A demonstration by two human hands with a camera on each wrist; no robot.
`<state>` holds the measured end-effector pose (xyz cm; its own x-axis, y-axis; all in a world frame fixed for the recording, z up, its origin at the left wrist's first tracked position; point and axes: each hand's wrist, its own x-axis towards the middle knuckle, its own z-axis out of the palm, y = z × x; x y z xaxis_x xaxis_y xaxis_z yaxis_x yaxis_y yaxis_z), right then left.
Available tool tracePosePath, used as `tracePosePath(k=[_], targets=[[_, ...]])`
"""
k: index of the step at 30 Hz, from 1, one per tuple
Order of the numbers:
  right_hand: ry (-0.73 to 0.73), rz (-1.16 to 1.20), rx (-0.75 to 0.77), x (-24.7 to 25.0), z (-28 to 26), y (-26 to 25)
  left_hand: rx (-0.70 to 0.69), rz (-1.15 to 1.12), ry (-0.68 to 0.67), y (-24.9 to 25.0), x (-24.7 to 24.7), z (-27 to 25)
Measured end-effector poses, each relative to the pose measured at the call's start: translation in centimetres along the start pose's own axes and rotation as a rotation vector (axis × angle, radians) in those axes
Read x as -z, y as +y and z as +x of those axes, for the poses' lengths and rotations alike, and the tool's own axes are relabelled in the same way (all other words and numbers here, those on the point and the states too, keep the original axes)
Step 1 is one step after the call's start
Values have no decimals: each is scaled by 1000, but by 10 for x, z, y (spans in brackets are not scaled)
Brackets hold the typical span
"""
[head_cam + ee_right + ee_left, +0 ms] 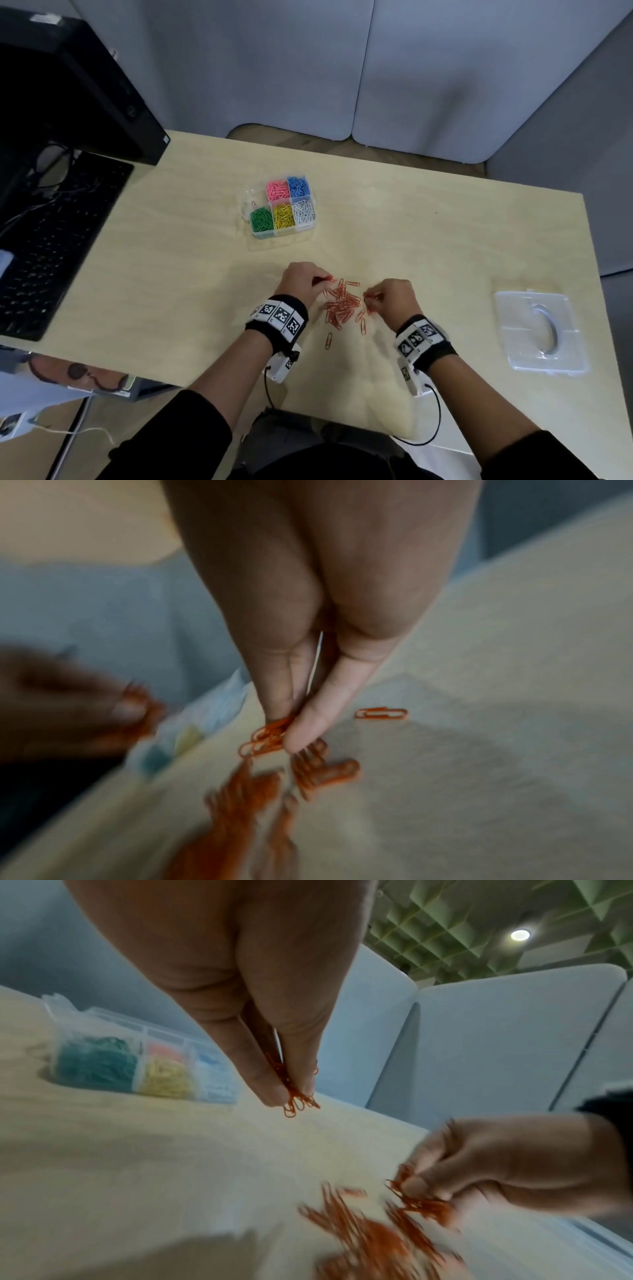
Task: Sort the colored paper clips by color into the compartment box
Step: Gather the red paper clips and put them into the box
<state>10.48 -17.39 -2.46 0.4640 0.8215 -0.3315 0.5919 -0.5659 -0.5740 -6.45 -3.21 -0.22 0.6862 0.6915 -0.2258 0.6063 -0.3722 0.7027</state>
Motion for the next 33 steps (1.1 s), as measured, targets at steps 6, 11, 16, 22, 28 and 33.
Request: tracePosePath(k=[6, 11, 16, 22, 28, 33], targets=[[-152, 1046, -357, 32, 14, -13, 35, -57, 201, -7, 72, 42], [-257, 1302, -341, 58, 37, -50, 96, -2, 380, -31, 136, 101], [-239, 1302, -261, 72, 76, -91, 76, 253, 274, -53, 154, 147], [-209, 1290, -185, 72, 131, -140, 77, 333, 103, -65, 154, 163], [-194, 1285, -130, 49, 175, -183, 73, 204, 107, -76, 150, 158], [-122, 1001, -109, 12, 210, -215, 137, -38, 405, -97, 155, 140]])
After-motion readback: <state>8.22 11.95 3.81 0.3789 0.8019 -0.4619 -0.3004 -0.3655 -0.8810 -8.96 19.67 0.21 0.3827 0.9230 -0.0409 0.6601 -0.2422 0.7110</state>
